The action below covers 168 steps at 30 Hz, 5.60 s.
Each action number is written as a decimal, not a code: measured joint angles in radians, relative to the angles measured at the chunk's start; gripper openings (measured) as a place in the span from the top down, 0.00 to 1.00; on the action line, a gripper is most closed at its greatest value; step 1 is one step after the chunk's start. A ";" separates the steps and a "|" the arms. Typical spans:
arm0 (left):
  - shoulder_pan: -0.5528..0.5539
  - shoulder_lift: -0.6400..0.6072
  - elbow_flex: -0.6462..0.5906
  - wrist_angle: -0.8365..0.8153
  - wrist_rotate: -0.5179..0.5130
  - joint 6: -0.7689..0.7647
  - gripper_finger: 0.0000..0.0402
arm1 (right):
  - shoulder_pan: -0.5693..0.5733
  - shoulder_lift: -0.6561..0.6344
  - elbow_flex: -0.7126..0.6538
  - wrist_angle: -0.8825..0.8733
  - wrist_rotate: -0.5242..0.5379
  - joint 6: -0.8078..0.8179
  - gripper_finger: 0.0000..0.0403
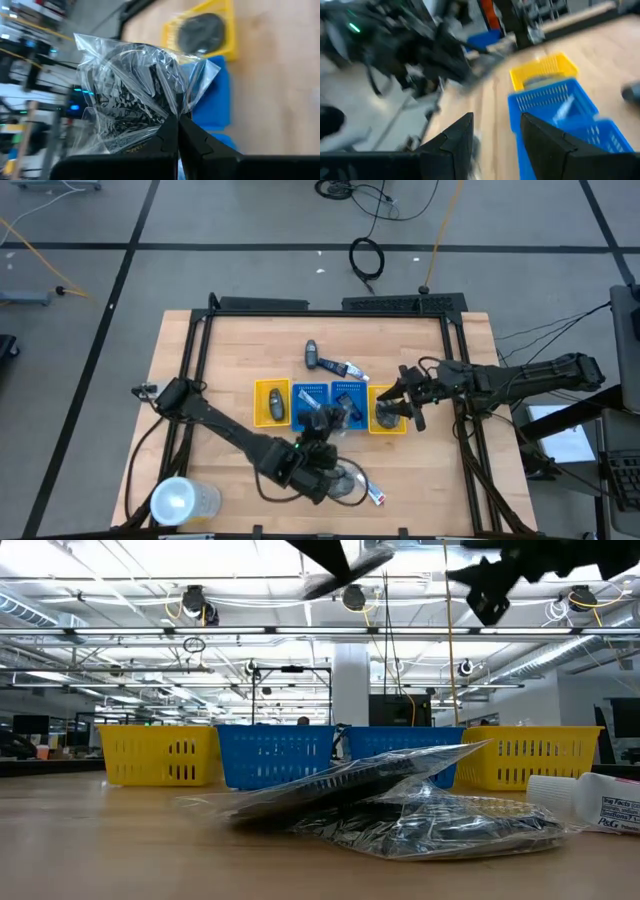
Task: Pick & Place Travel size toiletries
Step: Put the black hairbrush into the right yellow basket
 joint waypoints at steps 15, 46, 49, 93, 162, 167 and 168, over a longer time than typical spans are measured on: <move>0.133 0.000 0.000 0.410 -0.064 0.490 1.00 | 0.000 0.000 0.000 0.136 0.082 0.000 0.61; 0.171 0.000 0.000 0.533 -0.045 0.643 1.00 | -0.001 0.123 0.000 0.288 0.137 -0.101 0.94; 0.172 0.000 0.000 0.532 -0.045 0.645 0.99 | -0.001 0.118 0.000 0.276 0.138 -0.107 0.95; 0.160 -0.031 -0.005 0.004 0.243 0.024 0.73 | -0.062 -0.060 0.000 -0.539 -0.004 0.128 0.95; 0.013 -0.020 -0.116 0.272 0.802 -0.160 0.73 | -0.061 -0.054 0.000 -0.427 0.002 0.055 0.66; -0.020 0.022 -0.117 0.300 0.782 -0.220 0.73 | -0.061 -0.054 0.000 -0.409 0.002 0.055 0.66; -0.025 0.031 -0.117 0.309 0.781 -0.234 0.73 | -0.061 -0.054 0.000 -0.400 0.002 0.054 0.66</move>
